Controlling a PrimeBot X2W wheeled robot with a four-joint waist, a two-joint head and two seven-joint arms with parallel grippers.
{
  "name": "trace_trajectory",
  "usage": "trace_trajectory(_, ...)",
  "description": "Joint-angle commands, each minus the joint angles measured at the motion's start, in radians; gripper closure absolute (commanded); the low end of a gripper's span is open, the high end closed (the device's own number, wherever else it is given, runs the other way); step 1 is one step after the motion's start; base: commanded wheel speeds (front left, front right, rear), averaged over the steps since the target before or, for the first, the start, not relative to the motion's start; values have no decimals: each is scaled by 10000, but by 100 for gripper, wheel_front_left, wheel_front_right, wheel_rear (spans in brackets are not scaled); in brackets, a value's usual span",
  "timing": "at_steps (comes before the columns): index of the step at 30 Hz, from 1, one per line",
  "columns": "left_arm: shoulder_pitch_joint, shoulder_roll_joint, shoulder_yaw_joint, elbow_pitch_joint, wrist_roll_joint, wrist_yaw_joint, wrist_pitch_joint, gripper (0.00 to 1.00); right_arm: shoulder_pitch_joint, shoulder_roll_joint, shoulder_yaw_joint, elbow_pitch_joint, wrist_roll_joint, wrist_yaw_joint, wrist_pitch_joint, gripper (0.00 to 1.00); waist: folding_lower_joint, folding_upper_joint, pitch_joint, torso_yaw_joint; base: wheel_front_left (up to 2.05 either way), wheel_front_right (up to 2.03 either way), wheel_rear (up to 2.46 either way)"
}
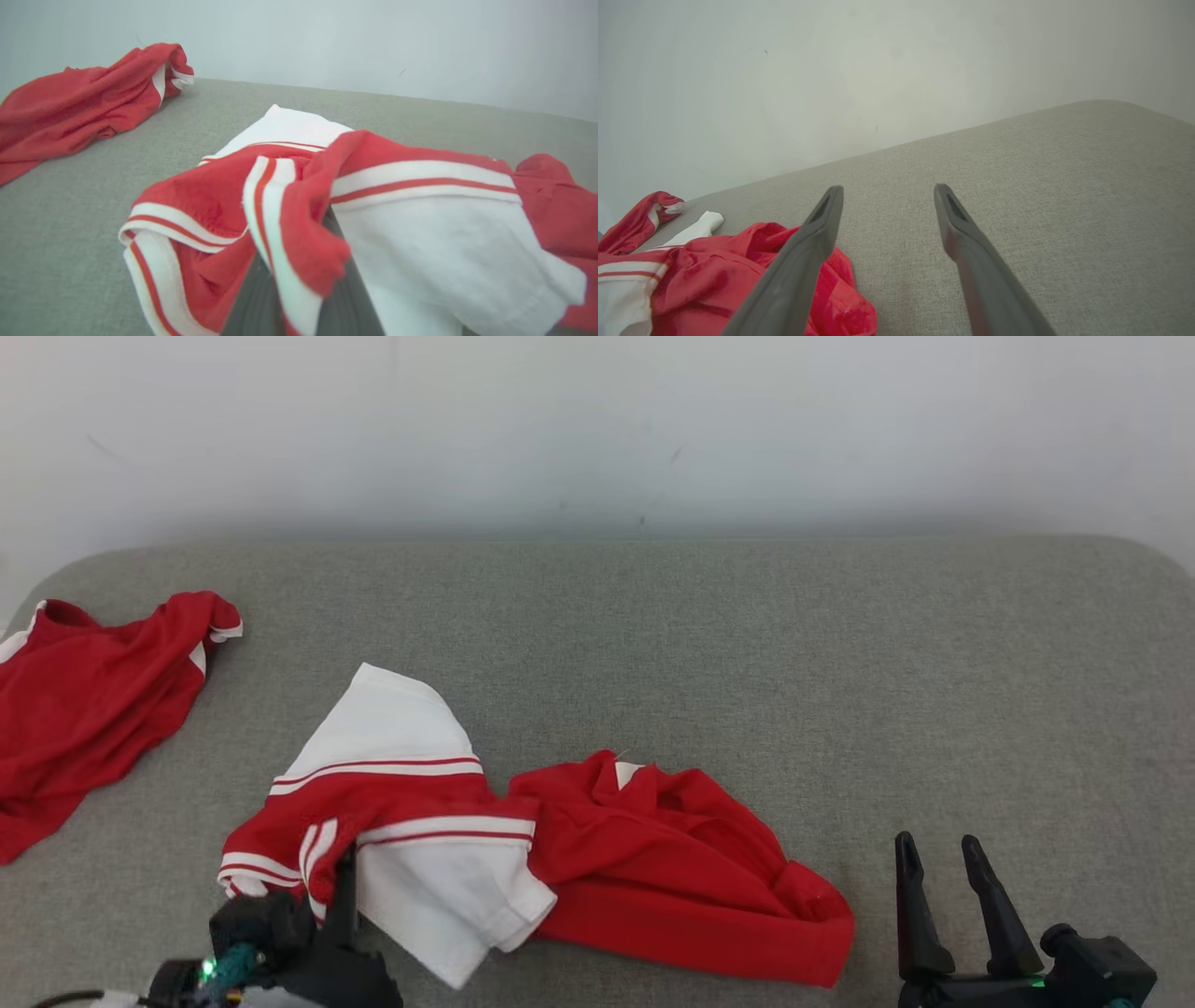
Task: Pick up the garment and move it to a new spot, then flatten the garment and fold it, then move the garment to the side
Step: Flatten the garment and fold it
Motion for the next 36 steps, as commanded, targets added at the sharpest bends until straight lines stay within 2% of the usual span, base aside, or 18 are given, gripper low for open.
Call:
trace_trajectory(1, -511, 178, -44, -113, 189, -90, -24, 100, -157, 2, 55, 28, 58, 36, -13, 0, -1, -1, 81, -141, 0, 0, 0)
trace_trajectory(7, -2046, 737, -305, 316, 433, -312, 78, 100, -351, 0, 135, 140, 152, 36, -13, 0, -1, -1, 227, -656, 0, 0, 0)
trace_trajectory(11, -2732, 1010, -522, 1261, 418, -417, 441, 100, -416, 6, 198, 262, 137, 36, -13, 0, -1, -1, 330, -966, 0, 0, 0)
trace_trajectory(16, -3187, 1117, -791, 2541, 365, -494, 327, 100, -499, 2, 231, 390, 145, 36, -13, 0, -1, -1, 329, -1103, 0, 0, 0)
trace_trajectory(18, -3272, 1093, -789, 2732, 417, -415, 152, 0, -410, 2, 157, 386, 146, 36, -11, 0, -1, -1, 289, -1023, 0, 0, 0)
trace_trajectory(22, -3048, 948, -688, 2414, 487, -222, -27, 0, -208, 5, 66, 424, 178, 36, -13, 0, -1, -1, 196, -677, 0, 0, 0)
trace_trajectory(26, -2601, 825, -505, 1396, 551, -66, -19, 0, -100, 0, 3, 424, 203, 36, -13, 0, -1, -1, 126, -346, 0, 0, 0)
trace_trajectory(32, -807, 343, -329, -582, 486, 86, -18, 0, -55, -3, 40, 459, 300, 36, -13, 0, -1, -1, -26, 121, 0, 0, 0)
trace_trajectory(36, 113, 80, -396, -944, 316, 70, -19, 0, -3, -3, 68, 451, 307, 36, -13, 0, -1, -1, -33, 178, 0, 0, 0)
